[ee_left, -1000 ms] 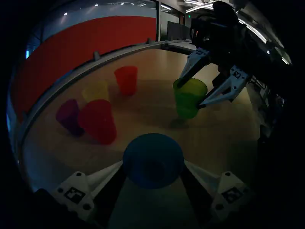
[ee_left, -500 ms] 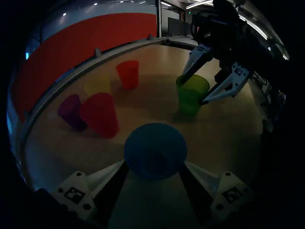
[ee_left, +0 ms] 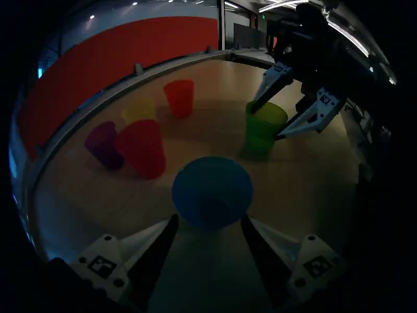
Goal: Pour water
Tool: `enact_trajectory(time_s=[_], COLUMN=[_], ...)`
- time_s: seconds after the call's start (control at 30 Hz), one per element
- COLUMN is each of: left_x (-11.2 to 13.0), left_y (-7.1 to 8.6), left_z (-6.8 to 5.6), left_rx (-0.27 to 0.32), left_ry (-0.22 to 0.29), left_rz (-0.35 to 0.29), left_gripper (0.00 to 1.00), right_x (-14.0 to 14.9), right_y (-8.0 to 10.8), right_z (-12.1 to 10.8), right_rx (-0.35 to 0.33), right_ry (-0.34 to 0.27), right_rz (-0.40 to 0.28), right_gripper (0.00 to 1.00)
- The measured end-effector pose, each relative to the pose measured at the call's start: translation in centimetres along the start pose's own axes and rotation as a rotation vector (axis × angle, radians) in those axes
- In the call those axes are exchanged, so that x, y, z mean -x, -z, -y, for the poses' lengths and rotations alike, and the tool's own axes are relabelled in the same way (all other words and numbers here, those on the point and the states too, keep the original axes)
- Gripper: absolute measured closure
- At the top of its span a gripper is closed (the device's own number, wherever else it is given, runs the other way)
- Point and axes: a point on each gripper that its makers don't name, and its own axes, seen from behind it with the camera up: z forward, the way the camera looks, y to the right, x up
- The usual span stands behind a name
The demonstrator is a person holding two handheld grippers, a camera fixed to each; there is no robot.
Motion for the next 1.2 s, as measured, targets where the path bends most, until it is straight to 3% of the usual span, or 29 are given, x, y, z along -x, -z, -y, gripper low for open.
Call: enact_trajectory(time_s=[0.3, 0.6, 1.2], left_x=[-0.2, 0.3, 1.6], left_y=[0.4, 1.3, 4.5], left_z=[-0.2, 0.3, 1.1], left_rx=[-0.004, -0.031, -0.12], left_ry=[0.009, 0.057, 0.144], left_rz=[-0.004, -0.021, -0.082], left_gripper=[0.1, 0.1, 0.09], right_x=[0.0, 0.4, 3.6], right_y=[0.1, 0.9, 5.7], right_z=[0.0, -0.1, -0.7], right_rx=[0.015, 0.031, 0.131], right_ry=[-0.029, -0.051, -0.083], right_rz=[-0.01, -0.012, -0.019], right_gripper=[0.04, 0.0, 0.0])
